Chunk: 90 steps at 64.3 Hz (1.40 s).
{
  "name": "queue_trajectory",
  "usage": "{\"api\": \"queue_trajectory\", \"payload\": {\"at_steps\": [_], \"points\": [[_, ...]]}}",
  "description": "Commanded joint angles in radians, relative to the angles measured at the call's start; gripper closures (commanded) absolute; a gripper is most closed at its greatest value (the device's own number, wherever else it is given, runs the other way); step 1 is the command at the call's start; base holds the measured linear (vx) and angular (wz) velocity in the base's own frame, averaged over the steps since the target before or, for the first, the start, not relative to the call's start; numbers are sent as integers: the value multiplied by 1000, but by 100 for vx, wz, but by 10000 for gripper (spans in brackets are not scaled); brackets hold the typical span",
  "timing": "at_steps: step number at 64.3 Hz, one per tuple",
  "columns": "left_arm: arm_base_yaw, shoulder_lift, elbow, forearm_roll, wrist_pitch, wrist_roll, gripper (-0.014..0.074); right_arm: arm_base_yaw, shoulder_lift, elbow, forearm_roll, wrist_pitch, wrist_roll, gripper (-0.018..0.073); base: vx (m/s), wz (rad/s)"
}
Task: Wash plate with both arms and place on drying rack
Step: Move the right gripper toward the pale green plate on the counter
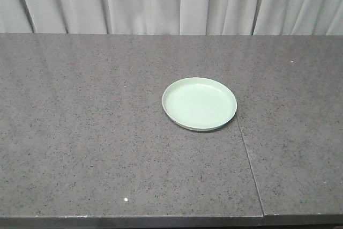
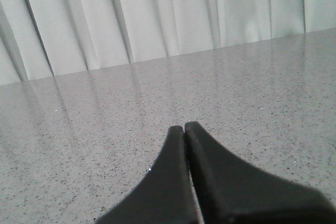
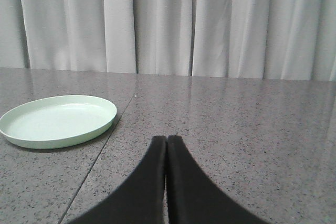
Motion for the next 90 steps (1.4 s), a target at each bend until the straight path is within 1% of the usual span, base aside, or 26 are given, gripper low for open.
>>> {"api": "queue_trajectory", "payload": {"at_steps": [1, 67, 72, 80, 90], "points": [[-7, -13, -28, -3, -76, -9, 603, -3, -5, 2, -7, -72, -8, 566, 0, 0], [-7, -13, -28, -3, -76, -9, 603, -3, -5, 2, -2, -79, 0, 566, 0, 0], [-7, -13, -28, -3, -76, -9, 603, -3, -5, 2, 37, -101, 39, 566, 0, 0], [-7, -13, -28, -3, -76, -9, 603, -3, -5, 1, 164, -163, 150, 566, 0, 0], [-7, -13, -28, -3, -76, -9, 603, -3, -5, 1, 281, -217, 160, 565, 0, 0]]}}
